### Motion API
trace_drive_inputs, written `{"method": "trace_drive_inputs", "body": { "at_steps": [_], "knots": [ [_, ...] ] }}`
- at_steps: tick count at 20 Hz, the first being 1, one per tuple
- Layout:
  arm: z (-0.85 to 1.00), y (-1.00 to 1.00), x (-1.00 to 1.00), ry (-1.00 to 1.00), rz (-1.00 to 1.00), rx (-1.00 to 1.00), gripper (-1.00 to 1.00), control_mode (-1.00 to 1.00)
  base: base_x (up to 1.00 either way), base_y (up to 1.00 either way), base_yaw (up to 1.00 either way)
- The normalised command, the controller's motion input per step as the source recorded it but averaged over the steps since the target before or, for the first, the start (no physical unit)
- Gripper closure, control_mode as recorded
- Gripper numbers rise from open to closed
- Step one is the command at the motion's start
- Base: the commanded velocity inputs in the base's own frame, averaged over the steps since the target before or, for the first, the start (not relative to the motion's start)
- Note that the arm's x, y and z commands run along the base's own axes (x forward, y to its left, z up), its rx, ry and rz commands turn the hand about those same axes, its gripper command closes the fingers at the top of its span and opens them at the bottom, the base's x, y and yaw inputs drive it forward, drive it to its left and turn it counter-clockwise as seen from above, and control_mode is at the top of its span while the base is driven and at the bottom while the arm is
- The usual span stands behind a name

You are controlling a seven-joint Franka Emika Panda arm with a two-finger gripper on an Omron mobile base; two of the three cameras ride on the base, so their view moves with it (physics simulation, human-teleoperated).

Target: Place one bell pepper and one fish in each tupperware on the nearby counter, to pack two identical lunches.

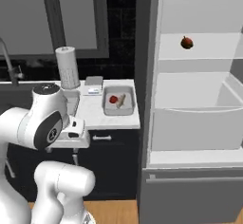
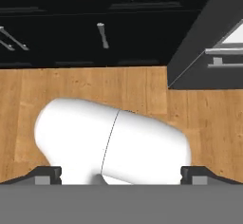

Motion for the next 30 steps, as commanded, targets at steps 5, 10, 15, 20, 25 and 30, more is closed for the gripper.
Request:
{"method": "trace_drive_inputs", "body": {
  "at_steps": [5, 10, 15, 20, 25, 30],
  "knots": [
    [0.0, 0.0, 0.0, 0.0, 0.0, 0.0, -1.0, 1.0, -0.01, -1.0, -0.07],
    [0.0, 0.0, 0.0, 0.0, 0.0, 0.0, -1.0, 1.0, 0.14, -0.91, 0.0],
    [0.0, 0.0, 0.0, 0.0, 0.0, 0.0, -1.0, 1.0, 0.0, -0.77, 0.0],
    [0.0, 0.0, 0.0, 0.0, 0.0, 0.0, -1.0, 1.0, 0.0, -0.38, 0.03],
    [0.0, 0.0, 0.0, 0.0, 0.0, 0.0, -1.0, 1.0, 0.05, -0.27, 0.16],
    [0.0, 0.0, 0.0, 0.0, 0.0, 0.0, -1.0, 1.0, 0.0, -0.65, 0.12]
  ]
}}
